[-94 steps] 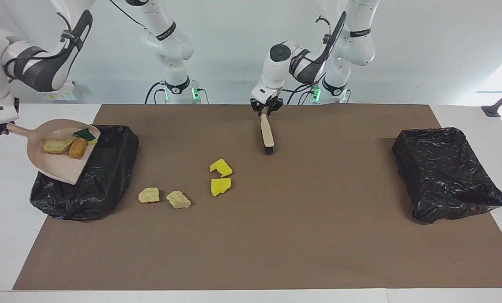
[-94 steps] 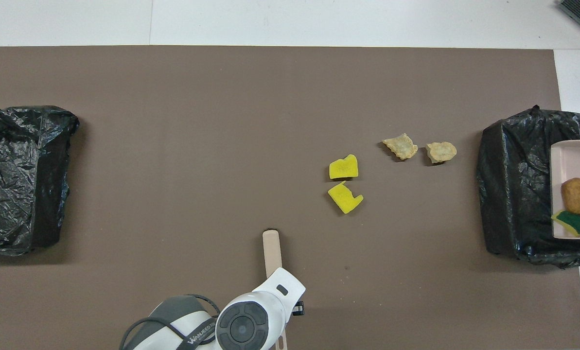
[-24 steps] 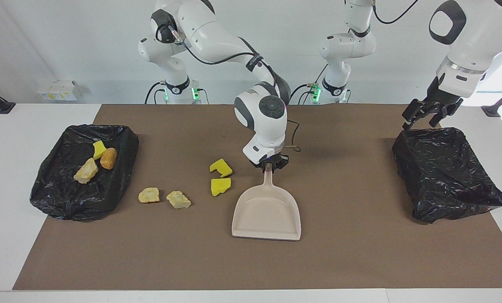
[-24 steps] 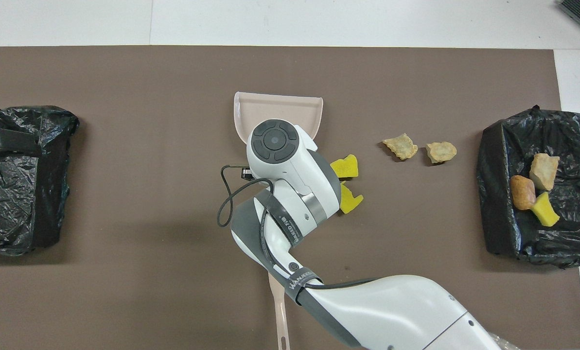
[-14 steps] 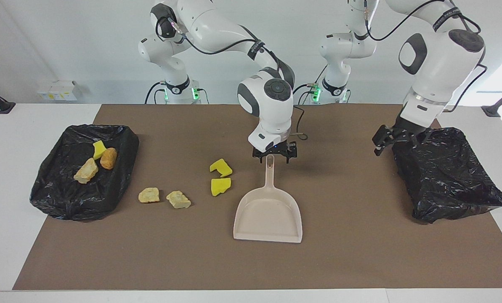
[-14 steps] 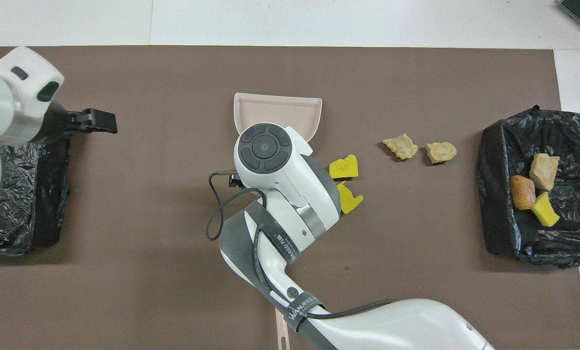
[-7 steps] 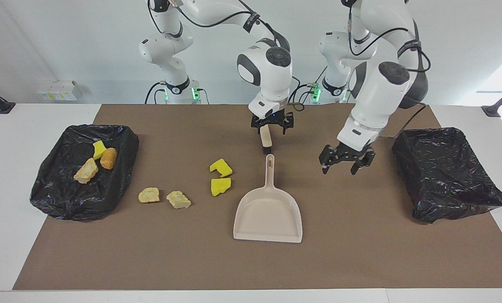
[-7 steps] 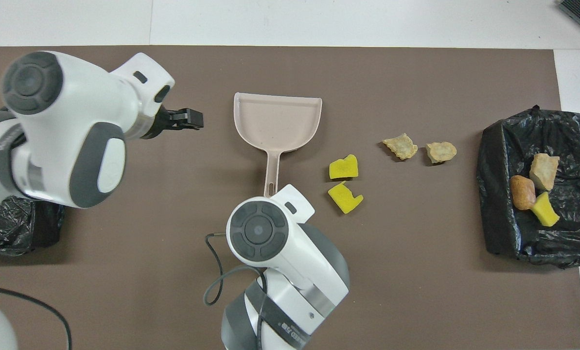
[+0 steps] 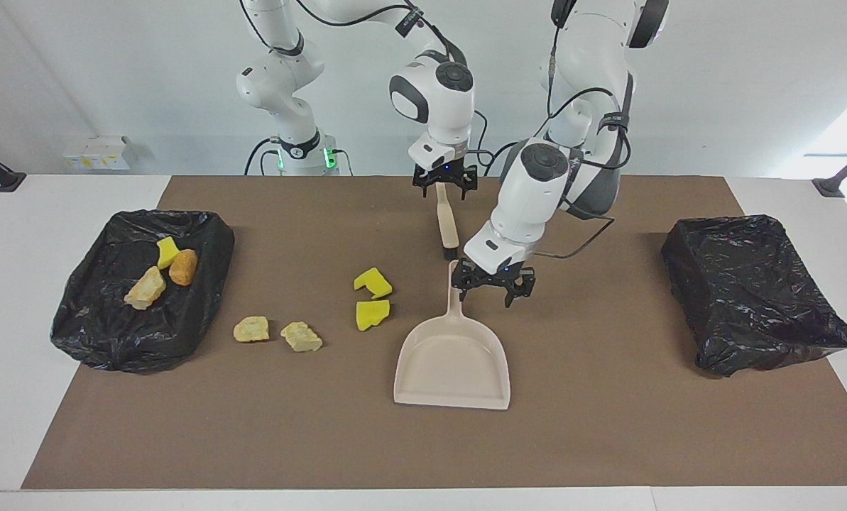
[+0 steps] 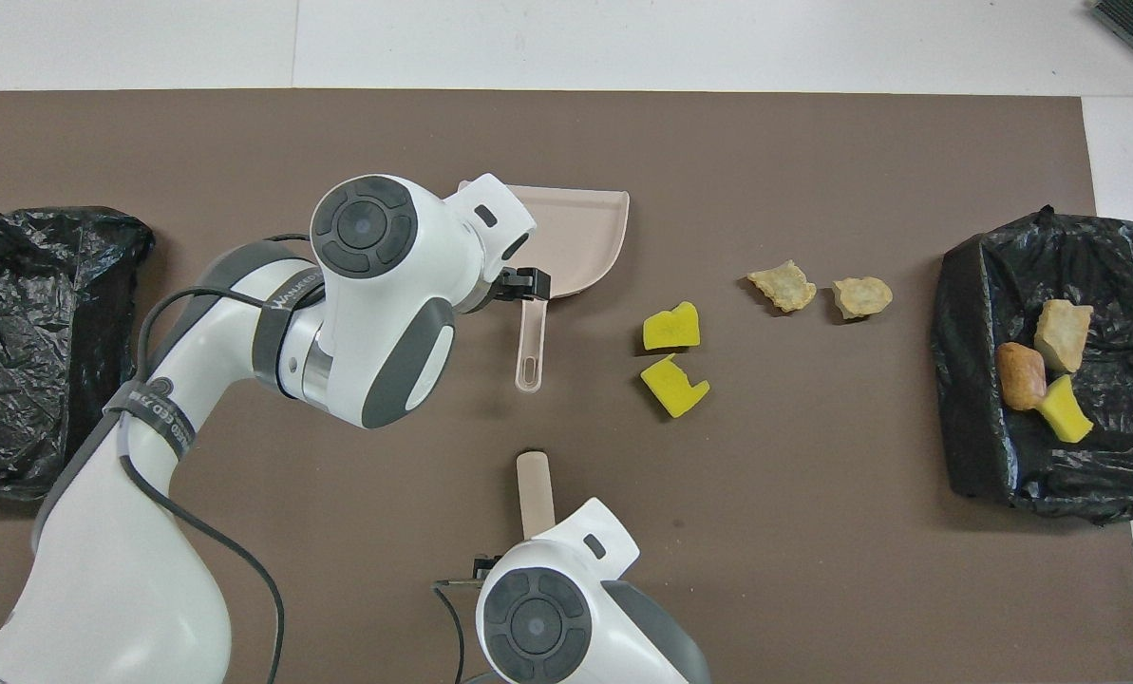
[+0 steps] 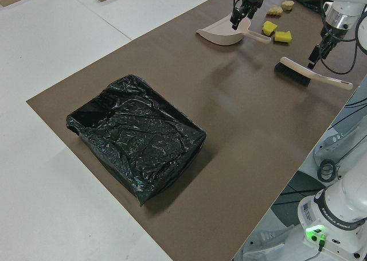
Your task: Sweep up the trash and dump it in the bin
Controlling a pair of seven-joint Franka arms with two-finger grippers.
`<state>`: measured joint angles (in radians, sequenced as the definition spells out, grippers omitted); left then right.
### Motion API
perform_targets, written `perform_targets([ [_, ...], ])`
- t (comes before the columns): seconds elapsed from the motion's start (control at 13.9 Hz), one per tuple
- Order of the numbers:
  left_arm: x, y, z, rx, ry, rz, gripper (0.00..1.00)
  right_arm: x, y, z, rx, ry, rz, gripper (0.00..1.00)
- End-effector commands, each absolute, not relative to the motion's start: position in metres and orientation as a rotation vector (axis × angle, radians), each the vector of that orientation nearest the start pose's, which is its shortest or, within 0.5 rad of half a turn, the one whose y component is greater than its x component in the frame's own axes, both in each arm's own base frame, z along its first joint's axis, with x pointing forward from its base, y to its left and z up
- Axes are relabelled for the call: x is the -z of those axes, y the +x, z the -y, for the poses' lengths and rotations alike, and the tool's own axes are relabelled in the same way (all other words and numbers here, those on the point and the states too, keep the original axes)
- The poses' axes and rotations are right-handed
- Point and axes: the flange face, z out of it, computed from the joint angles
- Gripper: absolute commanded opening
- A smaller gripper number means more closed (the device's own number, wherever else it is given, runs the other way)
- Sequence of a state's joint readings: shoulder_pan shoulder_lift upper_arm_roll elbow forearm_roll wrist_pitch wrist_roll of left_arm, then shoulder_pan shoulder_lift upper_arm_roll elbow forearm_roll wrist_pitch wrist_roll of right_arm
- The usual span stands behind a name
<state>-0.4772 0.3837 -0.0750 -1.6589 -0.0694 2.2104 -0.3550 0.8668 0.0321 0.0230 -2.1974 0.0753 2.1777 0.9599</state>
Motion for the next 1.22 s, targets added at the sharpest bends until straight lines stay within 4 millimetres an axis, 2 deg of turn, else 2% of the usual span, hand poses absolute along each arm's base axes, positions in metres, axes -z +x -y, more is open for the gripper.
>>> perform_targets([
  [0.0, -0.382, 0.558, 0.37, 0.114, -3.241, -0.33, 1.0, -0.351, 0.305, -0.409, -0.159, -3.114, -0.219, 1.0],
  [0.07, -0.373, 0.543, 0.389, 0.095, -3.228, -0.385, 1.0, -0.348, 0.296, -0.412, -0.183, -3.113, -0.212, 1.0],
  [0.14, -0.359, 0.54, 0.392, 0.064, -3.214, -0.399, 1.0, -0.341, 0.29, -0.409, -0.209, -3.118, -0.216, 1.0],
  [0.22, -0.359, 0.544, 0.388, 0.069, -3.208, -0.396, 1.0, -0.338, 0.287, -0.409, -0.216, -3.121, -0.204, 0.97],
  [0.36, -0.356, 0.545, 0.387, 0.068, -3.202, -0.398, 1.0, -0.337, 0.287, -0.409, -0.218, -3.122, -0.194, 0.84],
  [0.43, -0.355, 0.544, 0.388, 0.065, -3.198, -0.406, 1.0, -0.337, 0.287, -0.409, -0.218, -3.122, -0.189, 0.72],
  [0.5, -0.355, 0.545, 0.387, 0.066, -3.197, -0.405, 0.84, -0.337, 0.286, -0.409, -0.22, -3.124, -0.17, 0.5],
  [0.58, -0.354, 0.544, 0.385, 0.054, -3.184, -0.412, 0.4, -0.337, 0.286, -0.409, -0.22, -3.124, -0.15, 0.3],
  [0.65, -0.354, 0.542, 0.386, 0.045, -3.178, -0.42, 0.0, -0.337, 0.286, -0.409, -0.22, -3.124, -0.15, 0.08],
  [0.72, -0.352, 0.541, 0.384, 0.021, -3.171, -0.417, 0.0, -0.338, 0.285, -0.412, -0.247, -3.108, -0.18, 0.0],
  [0.86, -0.353, 0.542, 0.384, 0.027, -3.16, -0.432, 0.0, -0.34, 0.287, -0.414, -0.289, -3.085, -0.212, 0.0],
  [1.01, -0.36, 0.546, 0.382, 0.108, -3.068, -0.593, 0.0, -0.354, 0.293, -0.412, -0.298, -3.074, -0.232, 0.0],
  [1.15, -0.375, 0.559, 0.359, 0.136, -3.016, -0.72, 0.0, -0.37, 0.3, -0.395, -0.342, -3.085, -0.269, 0.0],
])
